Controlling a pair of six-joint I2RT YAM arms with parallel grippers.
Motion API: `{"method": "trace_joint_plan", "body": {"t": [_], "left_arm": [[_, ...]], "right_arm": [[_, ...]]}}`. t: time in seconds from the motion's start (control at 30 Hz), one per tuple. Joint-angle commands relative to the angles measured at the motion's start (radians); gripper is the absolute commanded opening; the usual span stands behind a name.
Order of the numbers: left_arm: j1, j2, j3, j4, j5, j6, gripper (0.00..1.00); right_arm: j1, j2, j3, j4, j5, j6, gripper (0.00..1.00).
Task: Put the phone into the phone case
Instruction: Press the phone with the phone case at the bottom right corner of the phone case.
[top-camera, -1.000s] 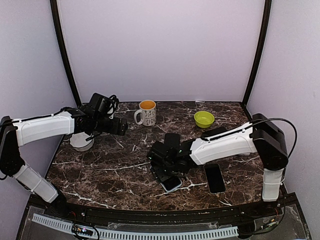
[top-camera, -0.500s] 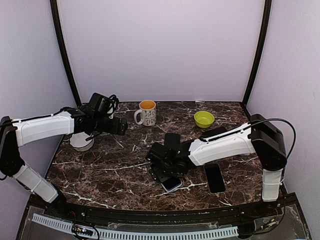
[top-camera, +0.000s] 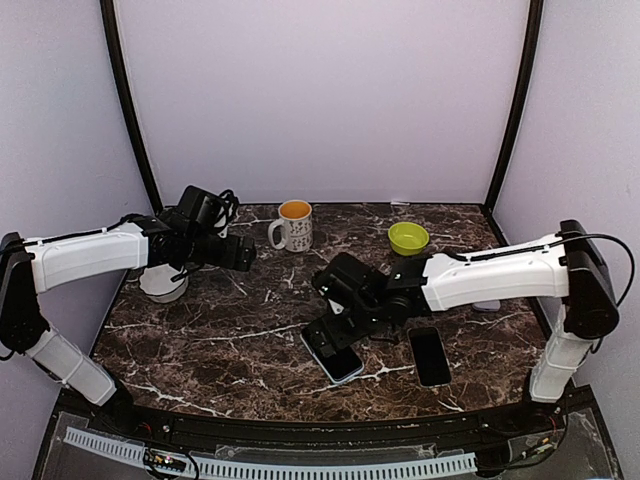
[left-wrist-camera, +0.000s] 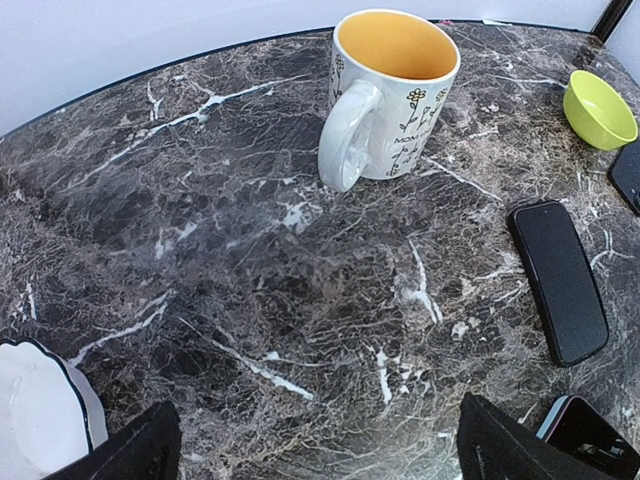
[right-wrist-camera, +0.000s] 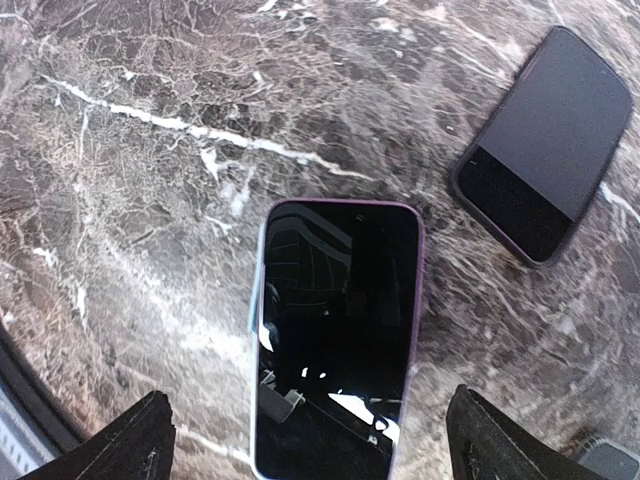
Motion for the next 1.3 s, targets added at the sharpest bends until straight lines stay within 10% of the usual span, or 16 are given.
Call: {"method": "trace_joint_plan", "body": {"t": [0.0, 0.17, 0.8, 1.07, 1.27], "left_arm": [[0.006, -0.036, -0.005, 0.000, 0.021, 0.012, 0.98], [0.006, -0.043, -0.015, 0.012, 0.023, 0.013, 0.98], [0.006, -0.035, -0.012, 0.015, 0.050, 0.012, 0.98], [0.006, -0.034, -0.011, 0.013, 0.047, 0.015, 0.98], [0.006, -0.036, -0.011, 0.010, 0.038, 0.019, 0.98]], "right_arm": [[-0.048, -0.073, -0.104, 0.007, -0.089, -0.003, 0.87], [-0.083, -0.085, -0.172, 0.042, -0.138, 0.027, 0.47], [-0.056, 0.002, -0.306, 0.014, -0.092, 0.050, 0.18], [-0.028, 0.026, -0.175, -0.140, 0.029, 0.021, 0.24], [0.004, 0.031, 0.010, -0.172, 0.042, -0.015, 0.85]]}}
